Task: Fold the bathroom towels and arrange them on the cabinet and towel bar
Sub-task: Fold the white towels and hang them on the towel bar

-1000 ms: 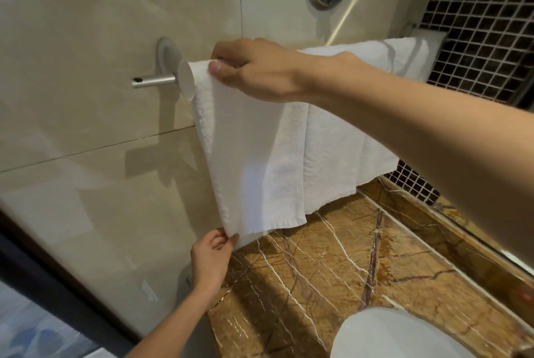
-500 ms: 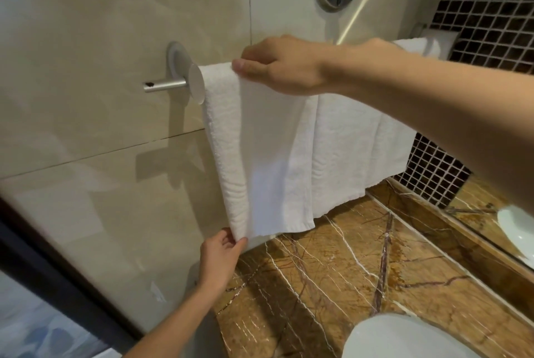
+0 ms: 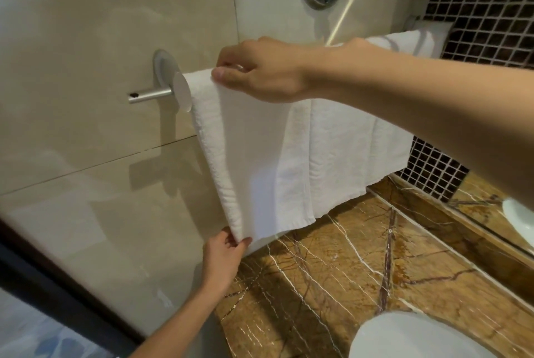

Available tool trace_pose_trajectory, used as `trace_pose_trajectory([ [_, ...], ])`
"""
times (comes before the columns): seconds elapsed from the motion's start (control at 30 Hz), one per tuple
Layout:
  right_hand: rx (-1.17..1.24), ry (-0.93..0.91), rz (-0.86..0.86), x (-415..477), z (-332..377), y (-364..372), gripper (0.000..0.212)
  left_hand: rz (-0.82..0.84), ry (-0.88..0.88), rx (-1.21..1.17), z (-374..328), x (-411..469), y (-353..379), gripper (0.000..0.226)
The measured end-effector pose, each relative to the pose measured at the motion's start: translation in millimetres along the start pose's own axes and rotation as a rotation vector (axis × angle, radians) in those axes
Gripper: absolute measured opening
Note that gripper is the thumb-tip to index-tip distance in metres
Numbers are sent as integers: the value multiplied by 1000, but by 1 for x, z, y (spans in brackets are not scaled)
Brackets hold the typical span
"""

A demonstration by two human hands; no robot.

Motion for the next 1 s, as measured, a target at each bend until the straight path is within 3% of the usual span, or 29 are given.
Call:
trace_pose_trajectory([
  [0.2, 28, -20, -48, -1, -1, 2, 40, -47, 5, 52, 1, 8, -8, 19],
  [0.37, 13, -17, -64, -2, -11, -4, 42, -107, 18, -25, -10, 11, -13, 21],
  [0.47, -31, 1, -70, -3, -18, 2, 41, -111, 51, -51, -22, 15, -11, 10],
  [1.0, -87, 2, -93, -1, -21, 7, 34, -148, 97, -76, -60, 24, -21, 10],
])
Point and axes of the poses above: each hand's wrist, its own x-axis towards the middle knuckle, its own y-axis out of the palm, z = x × y, the point moved 9 cm from there along x, towards the middle knuckle, and after that the axes turned 12 degrees about y, right-handed, at the moved point
